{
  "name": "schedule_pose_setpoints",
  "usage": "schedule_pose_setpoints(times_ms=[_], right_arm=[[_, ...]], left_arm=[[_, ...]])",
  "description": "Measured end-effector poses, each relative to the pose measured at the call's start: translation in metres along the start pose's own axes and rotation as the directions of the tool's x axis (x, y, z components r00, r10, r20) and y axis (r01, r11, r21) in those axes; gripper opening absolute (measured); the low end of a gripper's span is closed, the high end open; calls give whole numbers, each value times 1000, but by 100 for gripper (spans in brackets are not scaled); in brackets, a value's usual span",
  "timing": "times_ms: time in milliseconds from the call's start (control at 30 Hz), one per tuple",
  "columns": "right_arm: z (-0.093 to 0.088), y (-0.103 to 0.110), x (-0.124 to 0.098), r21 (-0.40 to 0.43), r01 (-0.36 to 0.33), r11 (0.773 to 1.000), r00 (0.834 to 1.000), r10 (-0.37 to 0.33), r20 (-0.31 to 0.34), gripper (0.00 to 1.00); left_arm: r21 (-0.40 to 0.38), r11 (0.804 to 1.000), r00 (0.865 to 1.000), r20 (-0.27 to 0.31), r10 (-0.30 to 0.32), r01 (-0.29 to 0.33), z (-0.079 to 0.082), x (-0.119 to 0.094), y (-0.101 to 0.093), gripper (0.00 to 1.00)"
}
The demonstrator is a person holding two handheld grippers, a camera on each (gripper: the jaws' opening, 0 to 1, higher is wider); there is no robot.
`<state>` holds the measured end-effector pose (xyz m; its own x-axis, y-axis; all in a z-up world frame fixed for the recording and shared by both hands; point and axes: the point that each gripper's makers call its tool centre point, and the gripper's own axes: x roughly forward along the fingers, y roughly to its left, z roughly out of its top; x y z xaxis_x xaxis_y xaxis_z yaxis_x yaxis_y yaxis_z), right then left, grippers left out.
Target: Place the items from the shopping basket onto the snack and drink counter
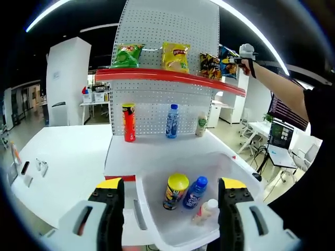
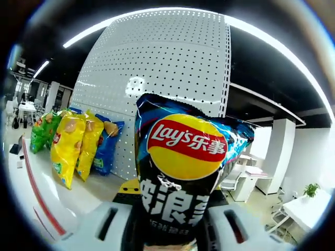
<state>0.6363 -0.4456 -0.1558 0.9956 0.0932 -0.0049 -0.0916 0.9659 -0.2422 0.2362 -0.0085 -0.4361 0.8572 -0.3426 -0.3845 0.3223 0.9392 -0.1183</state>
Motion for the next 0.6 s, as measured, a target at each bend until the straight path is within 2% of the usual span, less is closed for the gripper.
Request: schedule_pose_setpoints(times_ms=[400,600], right_arm=[[-11,8,19,-5,-14,1000,1000,14,-25,30],[-23,10,32,1,-7,1000,999,7,-48,30]], left_arm=[[1,1000,1000,-5,8,-8,-1,-1,0,72],[-2,1000,1000,-3,15,-15,0,-2,2,72]])
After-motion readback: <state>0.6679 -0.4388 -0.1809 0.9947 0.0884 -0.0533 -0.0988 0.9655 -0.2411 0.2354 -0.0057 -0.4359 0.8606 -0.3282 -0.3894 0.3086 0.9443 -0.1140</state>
